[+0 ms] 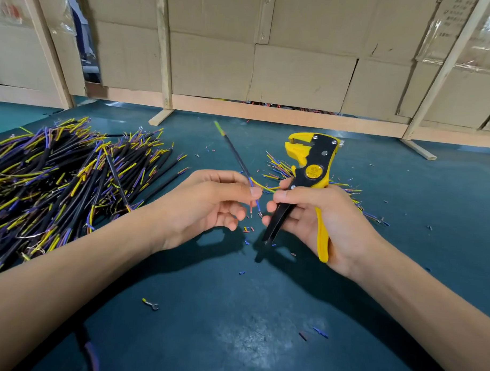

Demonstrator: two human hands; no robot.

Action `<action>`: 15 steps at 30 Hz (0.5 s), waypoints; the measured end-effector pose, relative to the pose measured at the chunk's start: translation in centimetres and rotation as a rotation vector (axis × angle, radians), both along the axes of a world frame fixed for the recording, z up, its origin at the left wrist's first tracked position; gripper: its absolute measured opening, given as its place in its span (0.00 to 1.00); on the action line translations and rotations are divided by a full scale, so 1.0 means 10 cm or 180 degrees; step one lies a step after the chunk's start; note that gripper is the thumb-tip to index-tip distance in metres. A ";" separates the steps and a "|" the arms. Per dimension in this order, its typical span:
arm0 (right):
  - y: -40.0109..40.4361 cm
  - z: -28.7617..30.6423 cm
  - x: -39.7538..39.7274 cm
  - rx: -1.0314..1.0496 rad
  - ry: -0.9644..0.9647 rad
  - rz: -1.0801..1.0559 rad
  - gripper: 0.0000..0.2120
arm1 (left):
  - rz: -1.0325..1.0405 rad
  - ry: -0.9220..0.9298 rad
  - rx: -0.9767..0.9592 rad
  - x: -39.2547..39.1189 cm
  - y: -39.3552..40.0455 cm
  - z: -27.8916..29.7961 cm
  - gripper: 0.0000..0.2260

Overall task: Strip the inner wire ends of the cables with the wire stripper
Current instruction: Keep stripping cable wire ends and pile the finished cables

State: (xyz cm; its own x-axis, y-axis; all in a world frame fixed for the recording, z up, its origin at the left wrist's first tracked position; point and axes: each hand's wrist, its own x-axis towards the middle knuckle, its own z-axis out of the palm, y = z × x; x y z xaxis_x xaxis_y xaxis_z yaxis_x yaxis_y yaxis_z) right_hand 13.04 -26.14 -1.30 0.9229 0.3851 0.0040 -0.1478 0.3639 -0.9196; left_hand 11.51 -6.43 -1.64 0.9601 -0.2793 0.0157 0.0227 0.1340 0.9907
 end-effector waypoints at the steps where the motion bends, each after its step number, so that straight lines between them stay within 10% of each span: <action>1: -0.01 0.01 0.01 0.0111 0.0040 -0.0050 0.10 | -0.0066 -0.0011 0.0023 0.00 0.01 0.00 0.04; 15: -0.05 0.02 0.07 0.0462 -0.0180 -0.0287 0.07 | -0.0488 -0.0105 0.0072 -0.02 0.03 0.03 0.11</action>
